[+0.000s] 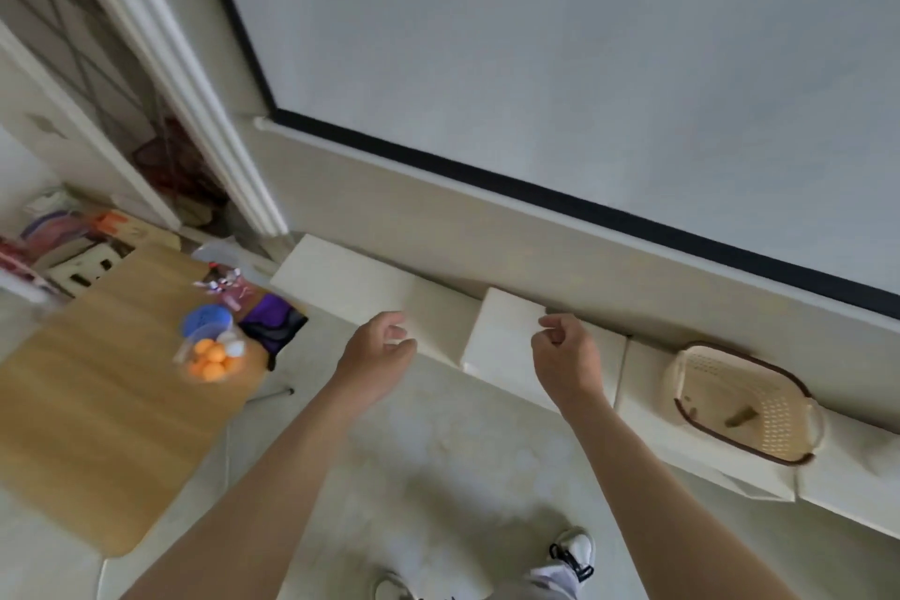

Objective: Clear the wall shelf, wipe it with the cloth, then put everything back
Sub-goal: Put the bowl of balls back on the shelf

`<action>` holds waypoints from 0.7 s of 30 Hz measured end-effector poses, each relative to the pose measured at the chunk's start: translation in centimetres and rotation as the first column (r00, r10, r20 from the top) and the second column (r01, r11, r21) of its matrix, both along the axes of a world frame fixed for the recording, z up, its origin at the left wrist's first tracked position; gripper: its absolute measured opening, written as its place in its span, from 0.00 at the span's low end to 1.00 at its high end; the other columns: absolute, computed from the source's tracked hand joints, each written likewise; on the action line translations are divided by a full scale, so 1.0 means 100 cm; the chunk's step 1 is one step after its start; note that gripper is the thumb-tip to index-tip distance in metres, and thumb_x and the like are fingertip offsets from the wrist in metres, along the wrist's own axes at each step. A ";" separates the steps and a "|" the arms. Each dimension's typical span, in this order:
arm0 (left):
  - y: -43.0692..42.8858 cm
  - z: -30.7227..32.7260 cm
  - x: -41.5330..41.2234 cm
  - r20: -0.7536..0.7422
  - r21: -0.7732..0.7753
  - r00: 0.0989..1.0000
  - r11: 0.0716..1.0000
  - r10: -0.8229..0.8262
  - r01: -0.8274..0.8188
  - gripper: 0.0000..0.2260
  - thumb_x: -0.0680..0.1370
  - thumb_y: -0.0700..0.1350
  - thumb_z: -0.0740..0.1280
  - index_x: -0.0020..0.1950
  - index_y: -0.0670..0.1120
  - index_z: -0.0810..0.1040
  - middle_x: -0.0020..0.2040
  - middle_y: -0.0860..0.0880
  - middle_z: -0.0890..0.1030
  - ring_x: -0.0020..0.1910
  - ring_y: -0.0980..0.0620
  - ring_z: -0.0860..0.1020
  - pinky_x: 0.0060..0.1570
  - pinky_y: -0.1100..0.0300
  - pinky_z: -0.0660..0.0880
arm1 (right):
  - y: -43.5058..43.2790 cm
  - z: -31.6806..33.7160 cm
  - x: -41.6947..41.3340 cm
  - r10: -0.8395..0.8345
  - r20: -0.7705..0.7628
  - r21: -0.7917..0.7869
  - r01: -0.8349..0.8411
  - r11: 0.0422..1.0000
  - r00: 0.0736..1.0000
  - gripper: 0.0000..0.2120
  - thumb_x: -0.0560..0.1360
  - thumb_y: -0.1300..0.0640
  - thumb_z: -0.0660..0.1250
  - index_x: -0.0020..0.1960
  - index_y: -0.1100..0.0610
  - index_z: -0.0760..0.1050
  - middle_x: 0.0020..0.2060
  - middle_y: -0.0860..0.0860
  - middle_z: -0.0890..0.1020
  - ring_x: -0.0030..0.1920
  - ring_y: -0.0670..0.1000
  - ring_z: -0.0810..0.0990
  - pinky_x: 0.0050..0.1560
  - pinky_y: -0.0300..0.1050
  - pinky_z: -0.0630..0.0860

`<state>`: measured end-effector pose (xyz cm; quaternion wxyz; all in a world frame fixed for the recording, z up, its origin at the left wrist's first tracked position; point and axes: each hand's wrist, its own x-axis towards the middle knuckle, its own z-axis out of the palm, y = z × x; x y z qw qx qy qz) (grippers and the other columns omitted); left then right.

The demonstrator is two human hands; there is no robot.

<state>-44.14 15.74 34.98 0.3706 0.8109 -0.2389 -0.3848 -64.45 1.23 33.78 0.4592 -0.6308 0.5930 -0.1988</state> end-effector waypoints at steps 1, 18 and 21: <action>0.015 -0.001 0.013 -0.010 -0.005 1.000 1.000 0.021 -0.021 0.24 0.68 0.55 0.65 0.65 0.56 0.75 0.56 0.57 0.79 0.53 0.53 0.81 0.59 0.46 0.78 | 0.011 0.001 0.015 0.015 -0.005 -0.002 -0.015 1.000 1.000 0.13 0.75 0.60 0.62 0.58 0.53 0.77 0.43 0.50 0.82 0.45 0.55 0.80 0.44 0.44 0.73; 0.131 -0.045 0.172 -0.040 0.113 0.930 0.926 0.365 -0.359 0.15 0.72 0.50 0.67 0.58 0.55 0.74 0.56 0.52 0.81 0.53 0.46 0.82 0.57 0.47 0.79 | 0.060 -0.041 0.211 0.309 -0.052 0.107 -0.302 0.947 0.950 0.12 0.75 0.59 0.63 0.57 0.51 0.77 0.42 0.49 0.81 0.44 0.54 0.80 0.43 0.48 0.78; 0.137 -0.048 0.199 0.037 0.196 0.928 0.908 0.370 -0.370 0.14 0.77 0.45 0.67 0.63 0.52 0.74 0.56 0.51 0.79 0.55 0.48 0.80 0.53 0.53 0.77 | 0.059 -0.054 0.250 0.366 -0.044 0.175 -0.354 0.919 0.930 0.11 0.76 0.60 0.63 0.57 0.52 0.77 0.37 0.49 0.79 0.39 0.52 0.79 0.41 0.47 0.77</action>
